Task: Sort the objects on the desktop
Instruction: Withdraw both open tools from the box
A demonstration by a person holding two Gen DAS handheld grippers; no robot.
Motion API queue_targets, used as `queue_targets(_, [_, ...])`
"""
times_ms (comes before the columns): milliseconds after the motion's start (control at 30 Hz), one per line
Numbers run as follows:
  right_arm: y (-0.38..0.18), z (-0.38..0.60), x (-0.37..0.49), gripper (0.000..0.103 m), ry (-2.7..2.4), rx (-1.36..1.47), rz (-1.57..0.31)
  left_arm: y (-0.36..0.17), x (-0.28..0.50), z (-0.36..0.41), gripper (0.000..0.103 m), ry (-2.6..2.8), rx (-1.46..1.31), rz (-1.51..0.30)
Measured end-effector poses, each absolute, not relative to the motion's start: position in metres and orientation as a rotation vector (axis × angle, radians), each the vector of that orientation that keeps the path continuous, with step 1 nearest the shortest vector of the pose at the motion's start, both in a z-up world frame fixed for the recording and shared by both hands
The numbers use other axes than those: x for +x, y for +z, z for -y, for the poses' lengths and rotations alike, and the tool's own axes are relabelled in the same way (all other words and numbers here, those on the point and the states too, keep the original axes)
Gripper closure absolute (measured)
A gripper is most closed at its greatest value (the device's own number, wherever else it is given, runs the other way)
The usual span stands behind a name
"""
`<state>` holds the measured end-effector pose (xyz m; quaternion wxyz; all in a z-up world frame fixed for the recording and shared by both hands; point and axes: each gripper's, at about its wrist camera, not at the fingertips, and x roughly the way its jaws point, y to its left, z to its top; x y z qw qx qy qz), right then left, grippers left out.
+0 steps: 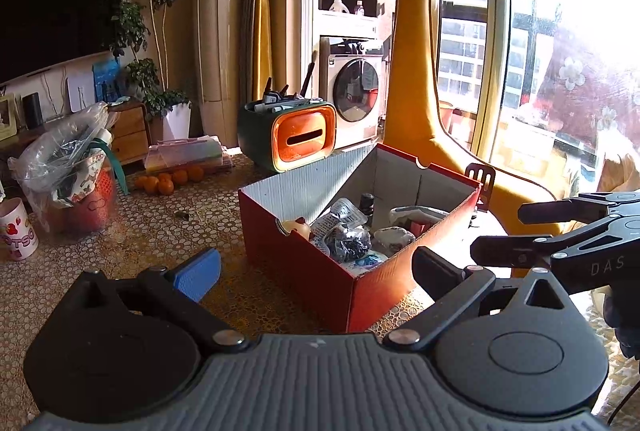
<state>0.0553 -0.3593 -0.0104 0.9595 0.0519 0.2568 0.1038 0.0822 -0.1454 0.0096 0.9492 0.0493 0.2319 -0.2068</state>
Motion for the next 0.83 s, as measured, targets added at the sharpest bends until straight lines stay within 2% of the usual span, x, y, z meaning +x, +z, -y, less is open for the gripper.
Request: queue_targets(833, [-0.006, 0.339, 0.053, 0.001, 0.185, 0.102, -0.514, 0.010, 0.080, 0.128, 0.001, -0.406, 0.047, -0.479])
